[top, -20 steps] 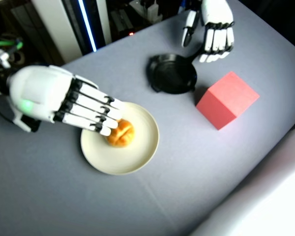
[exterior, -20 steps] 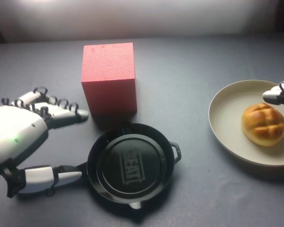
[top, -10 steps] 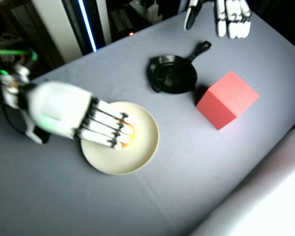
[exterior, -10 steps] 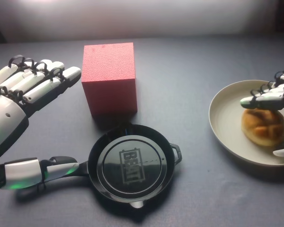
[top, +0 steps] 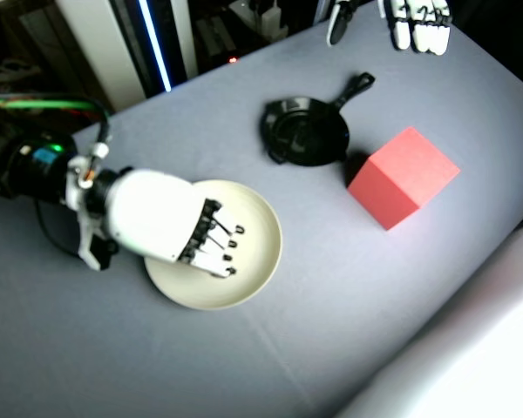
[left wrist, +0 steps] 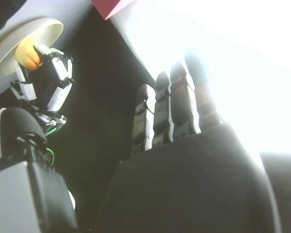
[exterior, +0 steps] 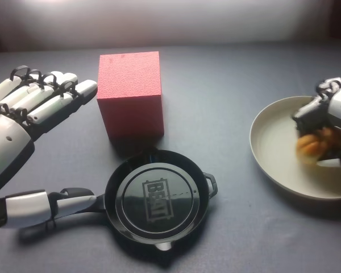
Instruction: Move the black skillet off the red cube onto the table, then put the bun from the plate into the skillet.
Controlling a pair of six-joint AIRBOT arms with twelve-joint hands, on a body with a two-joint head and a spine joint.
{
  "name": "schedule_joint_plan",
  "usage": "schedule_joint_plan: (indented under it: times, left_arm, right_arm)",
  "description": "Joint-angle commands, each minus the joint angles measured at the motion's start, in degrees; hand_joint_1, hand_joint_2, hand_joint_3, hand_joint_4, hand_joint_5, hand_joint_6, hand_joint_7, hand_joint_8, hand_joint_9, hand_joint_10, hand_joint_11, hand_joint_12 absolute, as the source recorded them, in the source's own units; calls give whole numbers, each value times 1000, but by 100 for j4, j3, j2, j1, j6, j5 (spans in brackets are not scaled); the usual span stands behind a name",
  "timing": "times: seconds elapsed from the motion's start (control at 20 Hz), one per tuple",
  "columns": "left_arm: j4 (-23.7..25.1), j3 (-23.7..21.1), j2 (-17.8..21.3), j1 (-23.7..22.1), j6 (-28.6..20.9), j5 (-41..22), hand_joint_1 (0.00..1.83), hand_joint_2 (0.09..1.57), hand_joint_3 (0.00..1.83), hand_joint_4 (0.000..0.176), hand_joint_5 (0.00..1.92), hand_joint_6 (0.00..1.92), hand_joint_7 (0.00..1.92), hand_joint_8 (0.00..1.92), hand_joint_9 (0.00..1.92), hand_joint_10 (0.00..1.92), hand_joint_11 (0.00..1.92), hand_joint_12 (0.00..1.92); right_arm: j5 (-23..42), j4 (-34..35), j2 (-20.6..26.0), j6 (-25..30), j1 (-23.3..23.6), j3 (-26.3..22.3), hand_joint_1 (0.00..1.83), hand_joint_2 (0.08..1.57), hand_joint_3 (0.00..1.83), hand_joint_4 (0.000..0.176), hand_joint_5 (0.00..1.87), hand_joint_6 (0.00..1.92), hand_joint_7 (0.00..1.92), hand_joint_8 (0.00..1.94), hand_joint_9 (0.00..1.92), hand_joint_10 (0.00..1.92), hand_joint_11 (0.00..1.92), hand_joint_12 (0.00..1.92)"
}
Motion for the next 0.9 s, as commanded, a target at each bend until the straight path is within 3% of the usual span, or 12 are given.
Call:
schedule_joint_plan:
  times: [0.0,0.1,0.15,0.2,0.3,0.4,0.5,0.65,0.7,0.75,0.8,0.85]
  left_arm:
    - [57,-12,-11,-3,1,-765,607,964,5,85,153,1,166,2,154,4,0,601]
    - [40,-12,-7,-1,2,-823,600,954,0,78,130,0,136,1,124,2,0,497]
    - [21,-11,-2,1,2,-862,483,1002,14,39,110,0,114,0,119,1,0,527]
    - [-1,-9,9,6,3,-892,344,1036,18,30,125,5,107,0,137,5,0,597]
    - [-68,-11,50,46,28,-972,266,1046,15,13,112,1,98,1,138,3,0,615]
    - [-182,-28,118,127,74,-1130,219,1069,11,6,155,4,126,3,155,3,0,697]
    - [-324,-92,222,230,197,-1335,219,1105,9,44,183,5,208,10,213,11,0,821]
    - [-561,-207,350,502,278,-1756,97,1166,20,3,170,2,223,2,228,5,0,838]
    - [-646,-238,374,630,279,-1898,84,1197,19,14,158,1,212,1,196,3,0,765]
    - [-669,-251,381,667,279,-1931,77,1217,16,19,155,1,210,1,186,1,0,724]
    - [-676,-266,388,696,279,-1936,94,1200,4,36,166,3,217,2,184,0,0,735]
    - [-676,-273,388,706,279,-1928,99,1197,1,38,163,1,204,0,169,0,0,718]
  right_arm:
    - [1063,-137,4,91,145,-94,1360,1151,0,0,939,1009,873,1190,785,1315,549,1332]
    - [1466,-502,-39,206,301,-286,1251,1138,0,0,983,861,908,1240,846,1044,647,1308]
    - [1674,-735,-114,309,390,-357,1249,1130,0,0,1012,757,927,1282,872,1083,721,1422]
    - [1771,-944,-199,432,490,-381,1240,1168,2,0,941,795,853,1448,816,1285,721,1531]
    - [1793,-1360,-449,704,738,-360,1241,1166,0,0,940,800,861,1432,801,1220,718,1419]
    - [1720,-1636,-793,856,970,-298,1358,1110,4,0,936,811,990,1070,934,1194,784,1190]
    - [1464,-1819,-1139,856,1204,-238,1249,1161,8,0,864,992,901,1306,897,1265,821,1468]
    - [879,-1937,-1604,797,1354,-83,1216,1147,0,0,915,981,937,1226,875,1260,776,1570]
    - [636,-1948,-1731,731,1356,-25,1180,1190,7,0,829,1119,831,1346,720,1303,618,1642]
    - [538,-1948,-1757,699,1356,-10,1102,1089,0,0,674,673,601,923,555,1120,355,1539]
    - [425,-1946,-1772,697,1356,16,904,1054,0,63,552,277,438,498,379,705,122,1301]
    - [380,-1944,-1770,697,1356,21,842,1006,0,72,526,92,423,199,358,363,24,1142]
